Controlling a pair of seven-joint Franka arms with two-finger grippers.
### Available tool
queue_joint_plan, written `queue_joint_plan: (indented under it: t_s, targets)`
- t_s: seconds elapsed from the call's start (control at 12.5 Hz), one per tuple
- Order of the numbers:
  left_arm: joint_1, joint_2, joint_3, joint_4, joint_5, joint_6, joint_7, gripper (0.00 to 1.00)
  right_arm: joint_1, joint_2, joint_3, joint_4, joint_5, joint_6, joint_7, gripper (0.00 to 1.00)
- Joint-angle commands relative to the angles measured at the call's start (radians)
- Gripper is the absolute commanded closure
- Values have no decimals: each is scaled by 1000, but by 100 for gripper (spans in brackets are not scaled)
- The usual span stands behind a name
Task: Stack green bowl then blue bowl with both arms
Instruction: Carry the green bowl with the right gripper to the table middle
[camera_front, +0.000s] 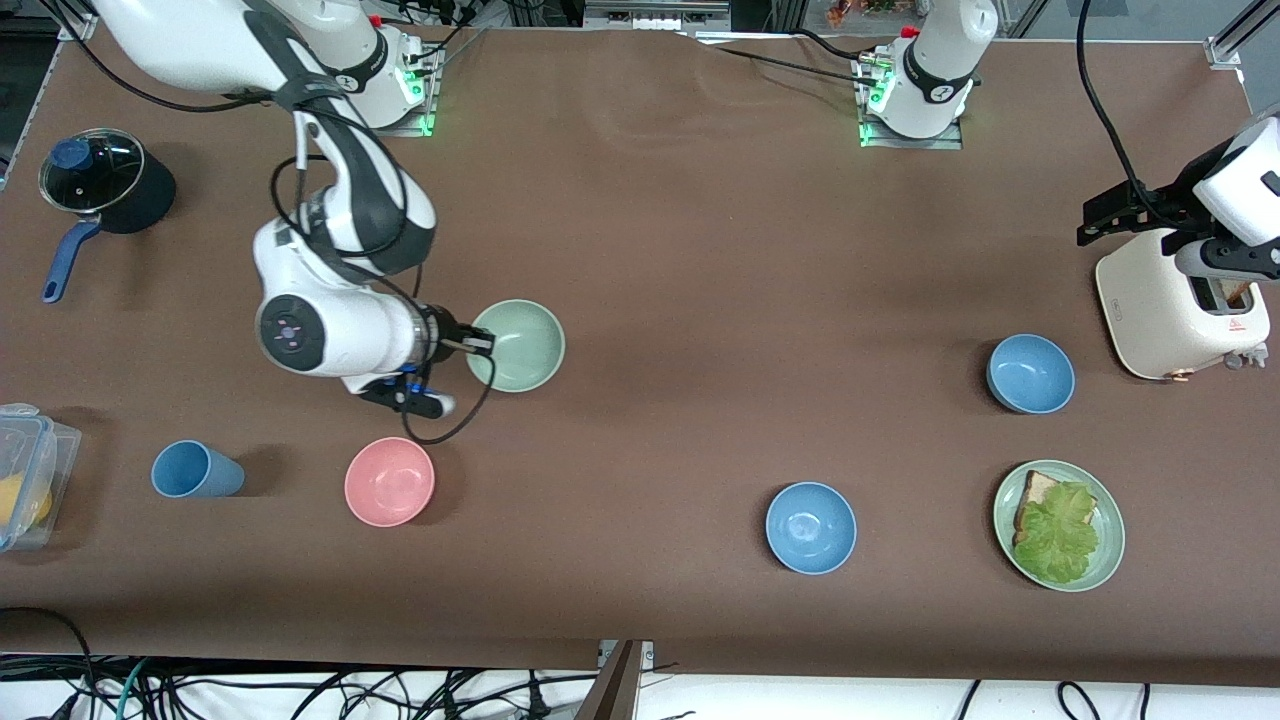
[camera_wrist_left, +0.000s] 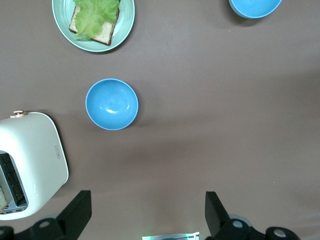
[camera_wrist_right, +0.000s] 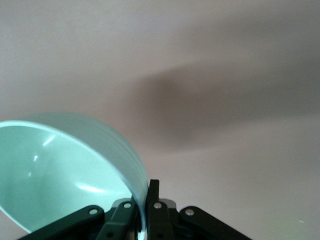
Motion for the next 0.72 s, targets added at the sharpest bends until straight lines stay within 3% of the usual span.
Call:
queue_joint_plan:
  t_s: [0.0, 0.64]
  targets:
    - [-4, 0, 2, 21, -5, -21, -7, 0, 44, 32, 1, 32, 45, 28, 66, 100]
    - [-4, 0, 3, 21, -5, -21, -7, 0, 227, 138, -2, 32, 44, 275, 250, 100]
